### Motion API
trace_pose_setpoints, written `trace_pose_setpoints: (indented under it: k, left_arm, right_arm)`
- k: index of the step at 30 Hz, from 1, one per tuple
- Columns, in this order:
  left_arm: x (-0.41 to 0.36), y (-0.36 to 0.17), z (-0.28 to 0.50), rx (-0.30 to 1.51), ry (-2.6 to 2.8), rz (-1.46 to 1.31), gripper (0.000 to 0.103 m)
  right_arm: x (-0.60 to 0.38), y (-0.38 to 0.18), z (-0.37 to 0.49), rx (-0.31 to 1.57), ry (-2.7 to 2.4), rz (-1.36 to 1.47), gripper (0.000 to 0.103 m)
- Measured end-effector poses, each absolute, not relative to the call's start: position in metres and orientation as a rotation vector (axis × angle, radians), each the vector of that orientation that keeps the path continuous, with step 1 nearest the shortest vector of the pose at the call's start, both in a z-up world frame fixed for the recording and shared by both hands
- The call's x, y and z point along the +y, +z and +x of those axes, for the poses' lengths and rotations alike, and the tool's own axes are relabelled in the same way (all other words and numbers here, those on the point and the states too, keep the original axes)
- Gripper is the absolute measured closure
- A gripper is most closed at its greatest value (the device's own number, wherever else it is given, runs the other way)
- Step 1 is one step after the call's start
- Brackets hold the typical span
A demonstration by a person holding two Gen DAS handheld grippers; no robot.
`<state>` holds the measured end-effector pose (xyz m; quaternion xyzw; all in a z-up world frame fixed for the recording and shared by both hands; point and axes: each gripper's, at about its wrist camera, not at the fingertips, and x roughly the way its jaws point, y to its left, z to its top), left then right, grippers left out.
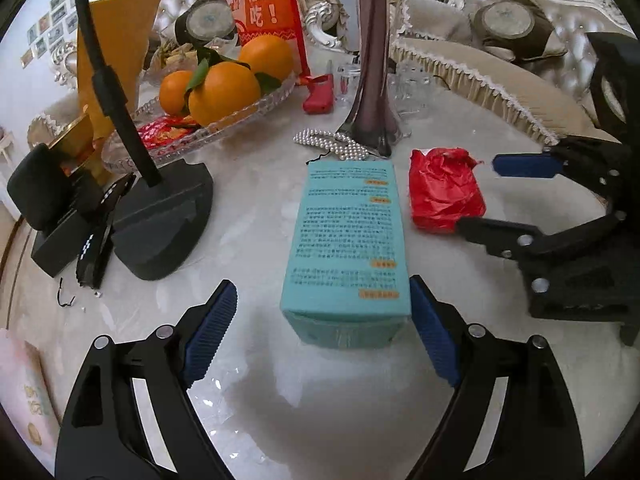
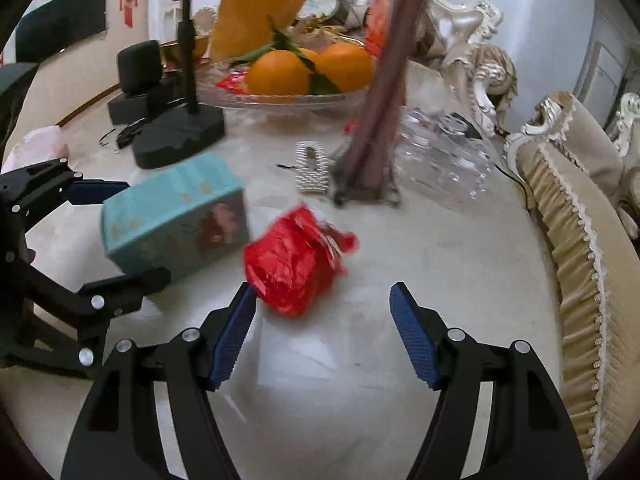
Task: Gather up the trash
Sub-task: 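Grasp second teal box with left tool while right tool grasps red wrapper, then carry both items over the wastebasket and open both tools to drop them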
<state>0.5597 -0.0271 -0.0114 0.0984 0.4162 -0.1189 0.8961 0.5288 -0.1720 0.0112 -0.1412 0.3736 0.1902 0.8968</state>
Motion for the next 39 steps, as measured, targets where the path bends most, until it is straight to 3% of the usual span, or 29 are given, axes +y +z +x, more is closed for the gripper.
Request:
trace_pose_setpoints:
  k: [10,11,12,13,14,26,33,39]
  left_arm:
    - [-0.019,-0.018,0.572,0.897,-0.217,0.113,0.022]
    - [-0.020,-0.019,0.574,0.897,-0.213,0.116,0.034]
    - [-0.020,-0.022,0.576,0.915,-0.217,0.110,0.053]
    - [-0.020,-0.022,0.576,0.911,-0.206,0.115,0.054]
    - [-0.019,-0.023,0.576,0.914,-0.201,0.109,0.054]
    - [0.004,0.014,0.539,0.793,-0.206,-0.025,0.055]
    - [0.004,0.062,0.449,0.717,-0.238,0.023,0.055]
    - [-0.010,0.100,0.331,0.660,-0.260,0.055,0.055]
  right_arm:
    - [-0.155,0.013,0.553,0.797,0.366,-0.323,0.035]
    - [-0.155,0.011,0.557,0.807,0.352,-0.318,0.035]
    - [-0.158,0.009,0.560,0.818,0.353,-0.288,0.035]
    - [-0.161,0.009,0.562,0.827,0.363,-0.252,0.047]
    - [-0.164,0.009,0.564,0.839,0.366,-0.219,0.069]
    - [-0.195,0.035,0.535,0.825,0.337,-0.013,0.071]
    - [-0.199,0.063,0.474,0.777,0.360,0.014,0.071]
    - [-0.205,0.092,0.359,0.675,0.435,-0.022,0.071]
